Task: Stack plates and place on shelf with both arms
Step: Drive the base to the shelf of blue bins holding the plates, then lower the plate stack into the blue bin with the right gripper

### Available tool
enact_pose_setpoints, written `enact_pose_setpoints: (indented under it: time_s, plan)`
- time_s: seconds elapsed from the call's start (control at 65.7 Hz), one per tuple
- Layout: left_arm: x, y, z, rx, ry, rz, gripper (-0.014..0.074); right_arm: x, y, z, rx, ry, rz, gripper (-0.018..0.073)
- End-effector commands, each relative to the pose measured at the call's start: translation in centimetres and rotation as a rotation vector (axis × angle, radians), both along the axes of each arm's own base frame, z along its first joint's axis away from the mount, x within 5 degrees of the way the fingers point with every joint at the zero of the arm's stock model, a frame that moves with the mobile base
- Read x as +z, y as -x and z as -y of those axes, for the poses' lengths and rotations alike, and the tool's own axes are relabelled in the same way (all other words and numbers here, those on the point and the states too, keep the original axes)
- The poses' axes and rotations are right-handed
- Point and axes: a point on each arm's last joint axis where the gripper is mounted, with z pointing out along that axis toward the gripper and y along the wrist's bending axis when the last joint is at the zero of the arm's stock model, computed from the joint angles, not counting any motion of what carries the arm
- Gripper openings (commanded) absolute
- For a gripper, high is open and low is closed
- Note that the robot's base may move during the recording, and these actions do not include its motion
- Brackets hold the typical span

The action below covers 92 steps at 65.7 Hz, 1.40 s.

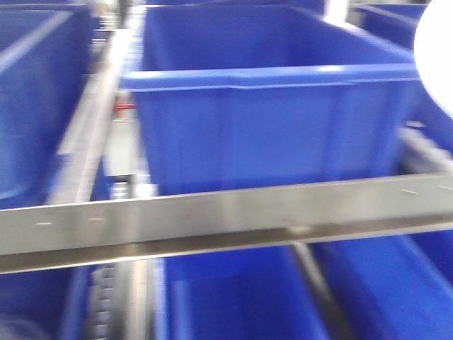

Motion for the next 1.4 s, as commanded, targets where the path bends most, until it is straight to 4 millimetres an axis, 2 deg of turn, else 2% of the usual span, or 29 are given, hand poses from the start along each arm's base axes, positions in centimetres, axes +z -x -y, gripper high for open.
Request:
enact_pose_setpoints:
  time_s: [0.0, 1.385]
  plan:
    - [1.61, -0.45, 0.13, -0.006, 0.021, 0.106, 0.0082, 1.85, 0.00, -0.05, 0.006, 0.018, 0.125, 0.0057]
    - [1.61, -0.45, 0.13, -0.006, 0.021, 0.106, 0.0082, 1.85, 0.00, -0.05, 0.006, 0.018, 0.124, 0.0057]
